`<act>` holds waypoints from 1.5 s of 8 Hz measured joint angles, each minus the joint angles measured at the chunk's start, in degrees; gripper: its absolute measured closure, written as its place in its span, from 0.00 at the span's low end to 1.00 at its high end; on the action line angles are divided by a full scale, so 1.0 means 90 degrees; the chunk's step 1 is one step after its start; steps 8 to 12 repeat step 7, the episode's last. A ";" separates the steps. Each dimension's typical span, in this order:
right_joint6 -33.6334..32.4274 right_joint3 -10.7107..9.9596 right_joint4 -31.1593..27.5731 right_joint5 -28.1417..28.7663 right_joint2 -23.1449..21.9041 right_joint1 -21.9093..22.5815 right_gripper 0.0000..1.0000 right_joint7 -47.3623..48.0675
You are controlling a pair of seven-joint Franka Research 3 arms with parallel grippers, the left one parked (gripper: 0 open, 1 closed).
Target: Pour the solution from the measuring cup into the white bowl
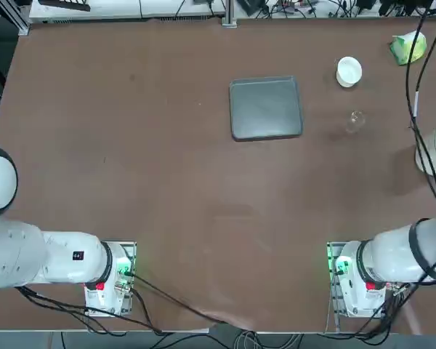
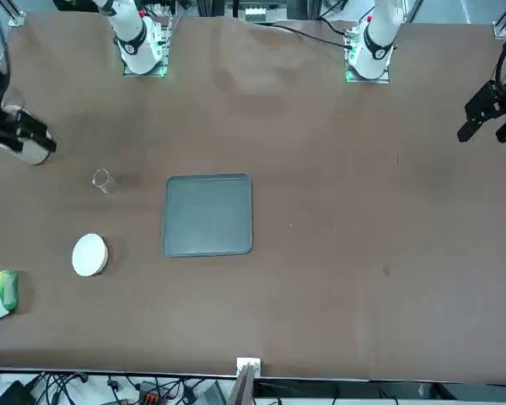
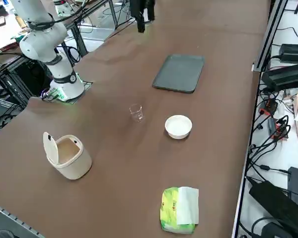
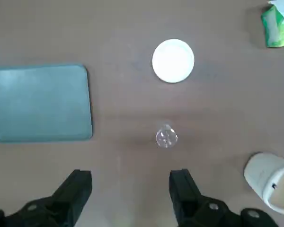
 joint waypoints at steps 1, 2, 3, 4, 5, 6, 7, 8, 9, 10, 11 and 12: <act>-0.0061 0.0013 -0.0369 -0.0139 -0.0416 0.0186 0.00 0.0032; -0.0182 0.0012 -0.0599 -0.0169 -0.0732 0.0269 0.00 0.0014; -0.0214 0.0007 -0.0696 -0.0169 -0.0905 0.0277 0.00 -0.0017; -0.0202 -0.0005 -0.0712 -0.0169 -0.0978 0.0276 0.00 -0.0033; -0.0178 -0.0026 -0.0697 -0.0144 -0.0981 0.0274 0.00 -0.0039; -0.0146 -0.0061 -0.0689 -0.0067 -0.0966 0.0264 0.00 -0.0059; -0.0123 -0.0102 -0.0671 0.0078 -0.0954 0.0254 0.00 -0.0074; -0.0123 -0.0102 -0.0671 0.0078 -0.0954 0.0254 0.00 -0.0074; -0.0123 -0.0102 -0.0671 0.0078 -0.0954 0.0254 0.00 -0.0074; -0.0123 -0.0102 -0.0671 0.0078 -0.0954 0.0254 0.00 -0.0074; -0.0123 -0.0102 -0.0671 0.0078 -0.0954 0.0254 0.00 -0.0074; -0.0123 -0.0102 -0.0671 0.0078 -0.0954 0.0254 0.00 -0.0074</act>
